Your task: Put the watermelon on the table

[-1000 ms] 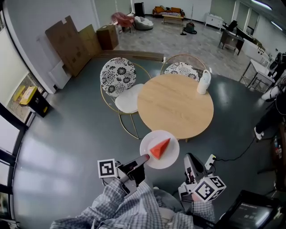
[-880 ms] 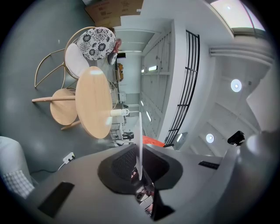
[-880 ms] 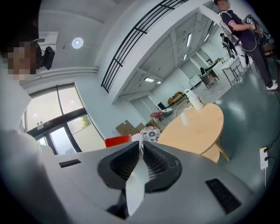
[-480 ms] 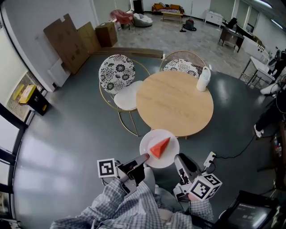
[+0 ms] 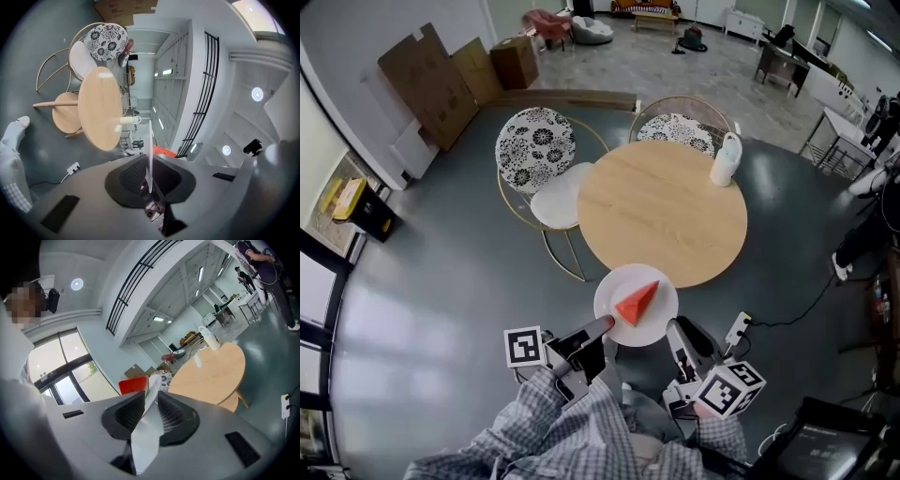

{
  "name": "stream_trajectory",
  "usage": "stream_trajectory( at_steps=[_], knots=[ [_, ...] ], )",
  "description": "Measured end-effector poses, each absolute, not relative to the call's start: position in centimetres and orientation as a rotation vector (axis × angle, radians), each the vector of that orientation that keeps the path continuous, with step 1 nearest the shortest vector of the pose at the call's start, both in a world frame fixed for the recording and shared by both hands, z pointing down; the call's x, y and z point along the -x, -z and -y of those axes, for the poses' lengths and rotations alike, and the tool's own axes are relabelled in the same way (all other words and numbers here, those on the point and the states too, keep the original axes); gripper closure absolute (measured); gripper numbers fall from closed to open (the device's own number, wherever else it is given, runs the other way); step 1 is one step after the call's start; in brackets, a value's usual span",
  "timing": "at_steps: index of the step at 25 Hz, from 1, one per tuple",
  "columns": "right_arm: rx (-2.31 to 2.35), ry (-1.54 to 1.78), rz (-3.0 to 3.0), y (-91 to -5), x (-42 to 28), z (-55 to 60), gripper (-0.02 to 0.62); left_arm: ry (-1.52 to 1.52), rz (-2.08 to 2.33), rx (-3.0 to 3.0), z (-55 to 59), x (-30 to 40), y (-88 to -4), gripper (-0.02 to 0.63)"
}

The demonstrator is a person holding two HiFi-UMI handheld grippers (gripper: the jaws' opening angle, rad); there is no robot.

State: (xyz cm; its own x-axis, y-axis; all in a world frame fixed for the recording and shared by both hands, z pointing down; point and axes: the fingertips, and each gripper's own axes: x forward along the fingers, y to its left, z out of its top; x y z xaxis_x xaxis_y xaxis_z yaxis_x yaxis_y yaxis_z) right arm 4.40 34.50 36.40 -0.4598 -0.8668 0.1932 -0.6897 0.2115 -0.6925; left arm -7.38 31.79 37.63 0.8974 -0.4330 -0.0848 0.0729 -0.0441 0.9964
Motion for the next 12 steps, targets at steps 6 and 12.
stream_trajectory(
  at_steps=[6, 12],
  knots=[
    [1.498, 1.119, -2.259, -36.8, -5.4, -31.3, 0.525, 0.412, 0.269, -1.564, -28.3, 6.1, -37.5, 0.574],
    [1.506, 1.154, -2.239, -37.1, -6.1, -27.4, 0.526, 0.383, 0.251, -1.551, -24.2, 5.1, -37.4, 0.574]
  ],
)
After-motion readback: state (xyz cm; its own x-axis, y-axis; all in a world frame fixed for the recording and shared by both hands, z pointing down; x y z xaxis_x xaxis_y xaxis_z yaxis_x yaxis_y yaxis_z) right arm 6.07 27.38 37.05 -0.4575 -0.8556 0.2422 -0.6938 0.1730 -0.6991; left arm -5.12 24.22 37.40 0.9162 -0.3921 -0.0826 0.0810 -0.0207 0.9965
